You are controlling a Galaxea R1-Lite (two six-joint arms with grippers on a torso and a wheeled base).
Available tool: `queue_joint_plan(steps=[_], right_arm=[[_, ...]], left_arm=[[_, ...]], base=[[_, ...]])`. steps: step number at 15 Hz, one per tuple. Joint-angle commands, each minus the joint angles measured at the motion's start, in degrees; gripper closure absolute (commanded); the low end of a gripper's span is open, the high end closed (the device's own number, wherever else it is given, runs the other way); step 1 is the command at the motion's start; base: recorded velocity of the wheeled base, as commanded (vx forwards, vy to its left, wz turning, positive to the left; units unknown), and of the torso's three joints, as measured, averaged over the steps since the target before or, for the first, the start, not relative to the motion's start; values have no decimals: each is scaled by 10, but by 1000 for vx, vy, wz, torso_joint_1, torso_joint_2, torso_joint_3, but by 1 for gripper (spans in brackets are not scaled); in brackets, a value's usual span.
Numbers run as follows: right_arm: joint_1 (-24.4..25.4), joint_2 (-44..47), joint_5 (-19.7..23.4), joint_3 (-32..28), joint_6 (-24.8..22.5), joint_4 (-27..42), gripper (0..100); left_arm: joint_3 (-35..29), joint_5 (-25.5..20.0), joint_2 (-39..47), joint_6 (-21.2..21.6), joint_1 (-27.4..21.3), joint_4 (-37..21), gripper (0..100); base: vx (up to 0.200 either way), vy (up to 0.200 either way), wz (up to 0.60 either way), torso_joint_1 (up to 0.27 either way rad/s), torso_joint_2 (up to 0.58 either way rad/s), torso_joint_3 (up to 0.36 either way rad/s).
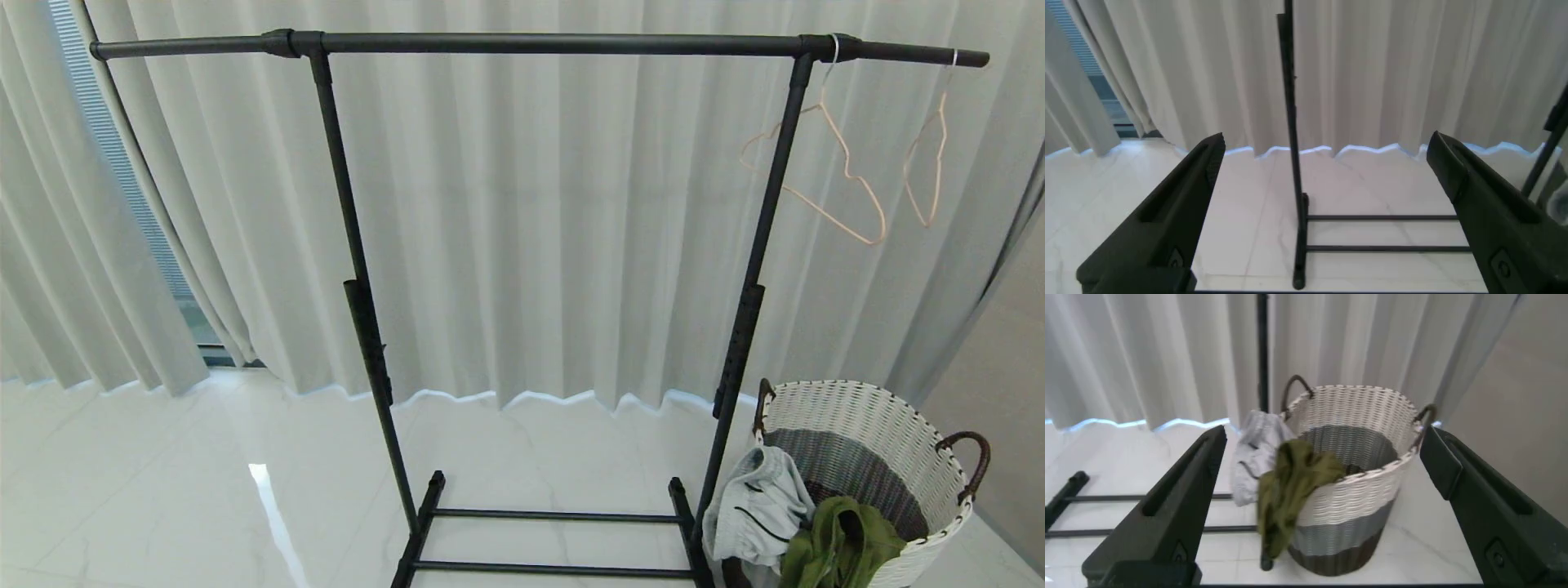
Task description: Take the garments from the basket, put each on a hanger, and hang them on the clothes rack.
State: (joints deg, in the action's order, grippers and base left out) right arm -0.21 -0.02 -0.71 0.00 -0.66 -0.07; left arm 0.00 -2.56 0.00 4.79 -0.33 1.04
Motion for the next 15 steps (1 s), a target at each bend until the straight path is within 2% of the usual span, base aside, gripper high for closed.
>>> queue_joint_plan(steps=[1, 6, 13, 15], right_arm=[[0, 0, 0, 0, 0, 0, 0], [0, 0, 0, 0, 0, 0, 0], [0, 1, 2, 0, -18, 0, 0], [1, 1, 2, 0, -26, 0, 0]], left_arm=[[0, 0, 1, 1, 0, 0, 0], [0, 0, 1, 1, 0, 0, 0], [0, 0, 1, 5, 0, 0, 0], [0, -2, 1, 14, 0, 0, 0]], base=[[0, -200, 0, 2, 2, -2], [0, 0, 0, 0, 0, 0], [200, 0, 0, 1, 3, 2], [0, 0, 0, 0, 0, 0]])
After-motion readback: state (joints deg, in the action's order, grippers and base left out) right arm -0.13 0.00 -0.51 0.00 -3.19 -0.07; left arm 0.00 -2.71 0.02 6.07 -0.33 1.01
